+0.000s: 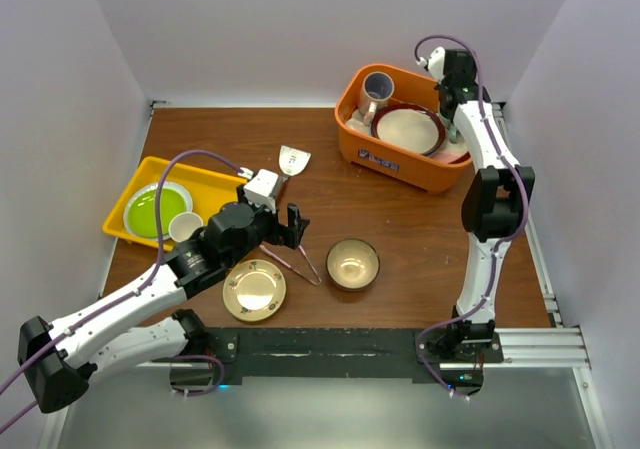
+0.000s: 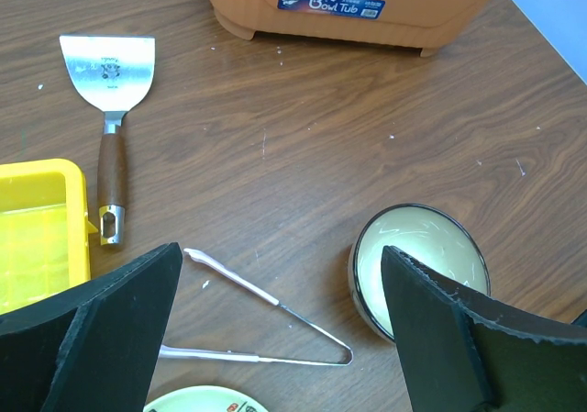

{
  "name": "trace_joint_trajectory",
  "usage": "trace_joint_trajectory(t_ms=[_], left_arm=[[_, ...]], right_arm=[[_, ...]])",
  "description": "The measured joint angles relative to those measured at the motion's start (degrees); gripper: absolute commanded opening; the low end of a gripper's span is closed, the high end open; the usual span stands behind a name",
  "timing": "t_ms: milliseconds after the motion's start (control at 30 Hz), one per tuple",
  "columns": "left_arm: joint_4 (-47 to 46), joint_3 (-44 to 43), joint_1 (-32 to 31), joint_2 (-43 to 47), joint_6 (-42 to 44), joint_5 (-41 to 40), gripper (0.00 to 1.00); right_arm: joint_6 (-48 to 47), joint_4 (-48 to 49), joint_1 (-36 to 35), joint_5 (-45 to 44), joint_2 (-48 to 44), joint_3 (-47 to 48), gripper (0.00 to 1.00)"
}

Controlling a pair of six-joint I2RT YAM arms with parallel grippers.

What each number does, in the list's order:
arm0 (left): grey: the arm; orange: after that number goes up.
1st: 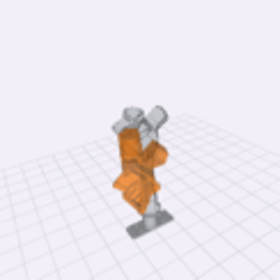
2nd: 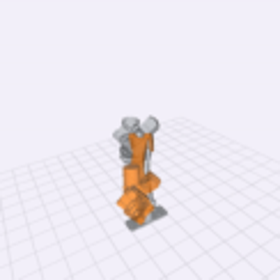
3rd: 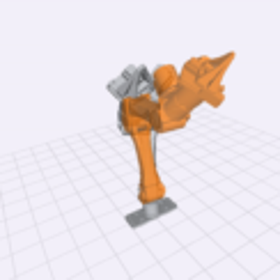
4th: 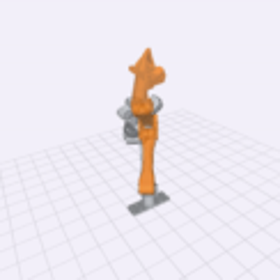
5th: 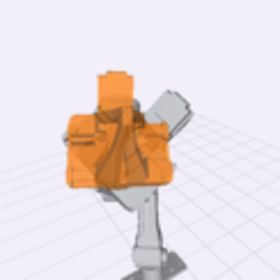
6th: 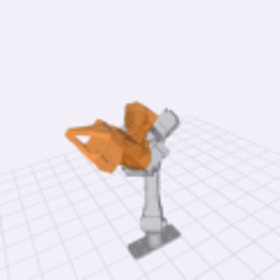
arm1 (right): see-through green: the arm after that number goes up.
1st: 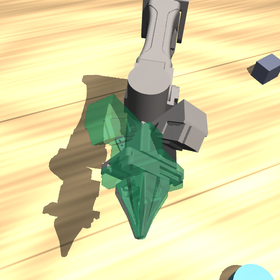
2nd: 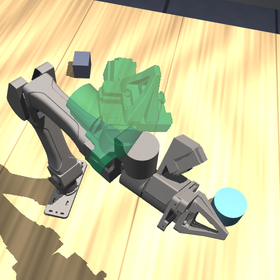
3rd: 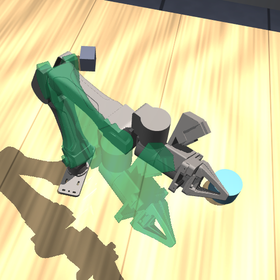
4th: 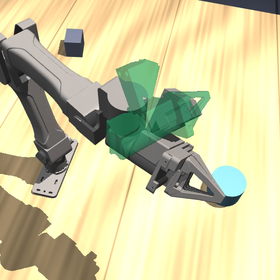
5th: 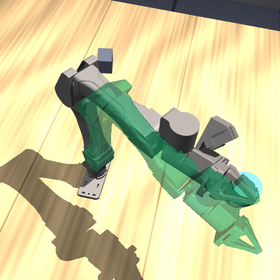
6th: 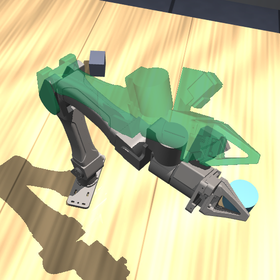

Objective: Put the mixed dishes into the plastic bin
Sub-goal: Place the cup in the plastic bin.

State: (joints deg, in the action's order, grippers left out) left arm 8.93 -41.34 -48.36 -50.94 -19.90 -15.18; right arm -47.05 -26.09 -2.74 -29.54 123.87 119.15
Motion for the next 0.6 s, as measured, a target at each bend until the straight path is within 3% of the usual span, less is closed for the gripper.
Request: trace_joint_trajectory(t_ms=[100, 233, 300, 600], left_arm=[[0.00, 0.00, 0.00, -0.15, 0.00, 0.02, 0.95], [0.00, 0.00, 0.00, -0.20, 0.00, 0.02, 0.95], [0.00, 0.00, 0.00, -0.20, 0.00, 0.02, 0.95], [0.00, 0.02, 0.02, -0.20, -0.02, 0.24, 0.95]], right_arm=[[-0.79, 0.20, 0.09, -0.74, 2.23, 2.05, 0.05], [-1.60, 0.46, 0.09, -1.16, 5.01, 4.09, 0.18], [-2.10, 0.50, 0.20, -1.44, 5.97, 5.01, 0.19], [-2.56, 2.43, 0.33, -1.46, 6.47, 6.03, 0.47]])
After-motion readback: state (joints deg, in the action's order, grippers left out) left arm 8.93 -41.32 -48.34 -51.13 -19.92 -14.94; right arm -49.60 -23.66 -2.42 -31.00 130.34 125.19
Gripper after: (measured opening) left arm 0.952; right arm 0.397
